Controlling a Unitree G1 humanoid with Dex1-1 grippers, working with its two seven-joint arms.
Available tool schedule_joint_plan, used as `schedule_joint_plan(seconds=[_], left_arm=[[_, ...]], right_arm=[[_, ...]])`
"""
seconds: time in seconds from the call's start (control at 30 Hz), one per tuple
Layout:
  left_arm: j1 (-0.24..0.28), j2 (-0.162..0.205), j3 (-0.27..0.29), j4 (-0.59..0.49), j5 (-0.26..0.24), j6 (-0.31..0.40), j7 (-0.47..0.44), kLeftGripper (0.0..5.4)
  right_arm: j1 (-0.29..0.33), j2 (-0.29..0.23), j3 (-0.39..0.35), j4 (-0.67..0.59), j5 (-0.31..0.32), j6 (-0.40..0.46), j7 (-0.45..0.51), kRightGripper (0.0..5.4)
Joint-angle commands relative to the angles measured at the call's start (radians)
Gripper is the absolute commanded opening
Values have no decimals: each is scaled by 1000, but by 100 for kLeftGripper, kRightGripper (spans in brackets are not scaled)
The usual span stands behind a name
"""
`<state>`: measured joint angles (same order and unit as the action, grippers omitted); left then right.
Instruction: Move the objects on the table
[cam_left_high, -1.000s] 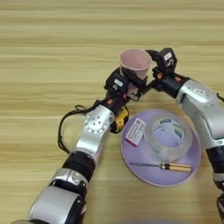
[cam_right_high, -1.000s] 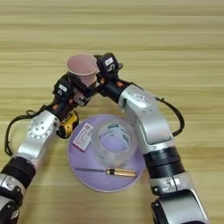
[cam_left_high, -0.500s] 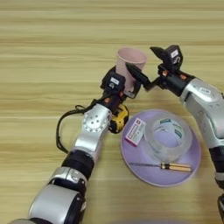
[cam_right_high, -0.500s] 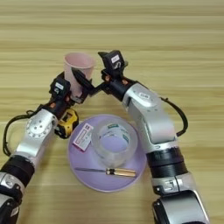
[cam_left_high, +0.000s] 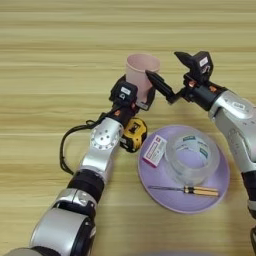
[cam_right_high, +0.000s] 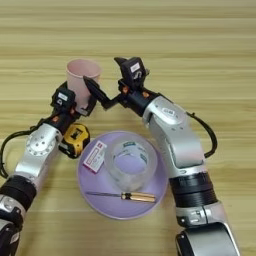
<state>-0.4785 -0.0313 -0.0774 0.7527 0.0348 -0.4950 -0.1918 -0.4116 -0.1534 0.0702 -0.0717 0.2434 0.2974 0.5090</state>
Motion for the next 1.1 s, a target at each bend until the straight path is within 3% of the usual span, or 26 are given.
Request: schedule_joint_plan(seconds=[0.03, 0.67, 1.1], left_arm=[[-34, 22, 33, 29, 9, 14, 63, 401], [-95, 90, 85, 183, 52, 67, 259, 401], [-126, 72, 118, 301, 24, 41, 264, 401]], right_arm=[[15, -1, 0, -10, 8, -4, -3, 540], [21, 9, 15, -3, 0, -9, -11, 540], [28, 13, 30, -28, -2, 3, -25, 540]])
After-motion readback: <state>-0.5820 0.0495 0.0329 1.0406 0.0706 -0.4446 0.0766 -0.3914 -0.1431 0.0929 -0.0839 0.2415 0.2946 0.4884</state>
